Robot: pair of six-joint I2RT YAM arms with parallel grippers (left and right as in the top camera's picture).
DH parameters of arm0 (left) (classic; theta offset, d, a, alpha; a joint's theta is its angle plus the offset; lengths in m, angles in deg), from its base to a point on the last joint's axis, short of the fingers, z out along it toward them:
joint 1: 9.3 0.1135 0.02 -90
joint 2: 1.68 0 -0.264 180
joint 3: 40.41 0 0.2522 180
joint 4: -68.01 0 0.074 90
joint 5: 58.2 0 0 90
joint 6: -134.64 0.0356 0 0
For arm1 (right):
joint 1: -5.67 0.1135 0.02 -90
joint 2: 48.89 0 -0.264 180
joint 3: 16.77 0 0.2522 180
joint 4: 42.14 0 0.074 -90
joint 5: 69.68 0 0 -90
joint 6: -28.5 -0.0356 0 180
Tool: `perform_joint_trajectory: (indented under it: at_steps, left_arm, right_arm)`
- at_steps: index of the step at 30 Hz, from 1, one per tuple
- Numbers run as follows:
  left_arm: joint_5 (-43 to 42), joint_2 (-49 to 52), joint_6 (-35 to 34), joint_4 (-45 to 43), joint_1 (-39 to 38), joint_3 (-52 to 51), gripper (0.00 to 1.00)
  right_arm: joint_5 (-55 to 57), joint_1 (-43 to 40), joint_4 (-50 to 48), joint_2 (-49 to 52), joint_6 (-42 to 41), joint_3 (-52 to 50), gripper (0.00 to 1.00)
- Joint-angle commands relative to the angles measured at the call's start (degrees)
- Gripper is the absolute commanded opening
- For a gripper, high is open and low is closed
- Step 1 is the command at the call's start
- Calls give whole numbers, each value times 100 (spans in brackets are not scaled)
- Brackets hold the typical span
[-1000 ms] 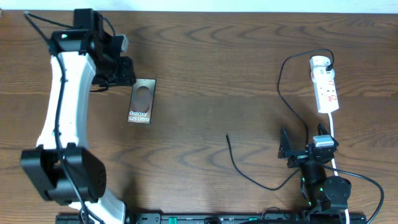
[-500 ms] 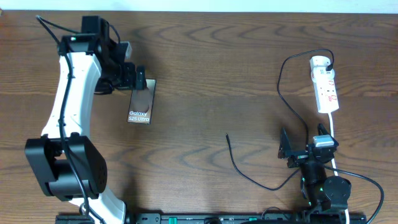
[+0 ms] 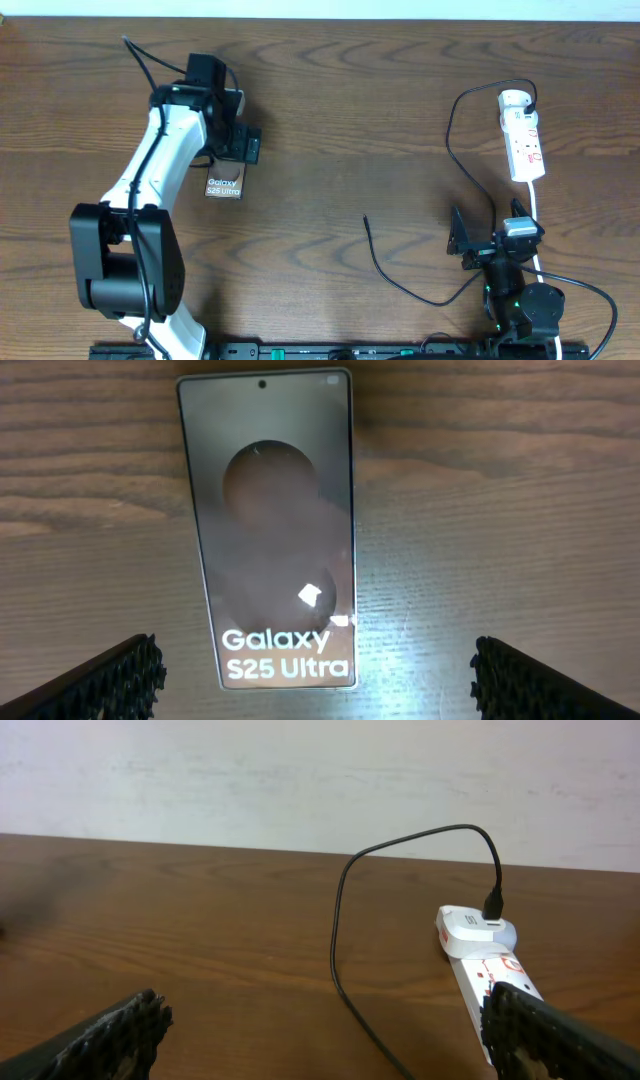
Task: Plug charger to phone and switch on socket
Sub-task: 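Move the left gripper over the Galaxy phone and lower toward it, then close the left gripper on the phone's near edge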
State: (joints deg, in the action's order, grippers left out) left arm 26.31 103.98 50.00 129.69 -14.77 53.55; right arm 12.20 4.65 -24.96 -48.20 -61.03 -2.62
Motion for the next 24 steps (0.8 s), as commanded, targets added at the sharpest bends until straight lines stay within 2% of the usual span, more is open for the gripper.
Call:
perform_joint_trajectory:
  at_steps: [1, 24]
  left_arm:
    - [216, 131, -151, -118, 26, -162, 98]
    - [214, 162, -269, -1346, 26, -1016, 98]
  right_arm:
    - [4, 31, 24, -31, 44, -7, 99]
    - [4, 31, 24, -31, 44, -7, 99]
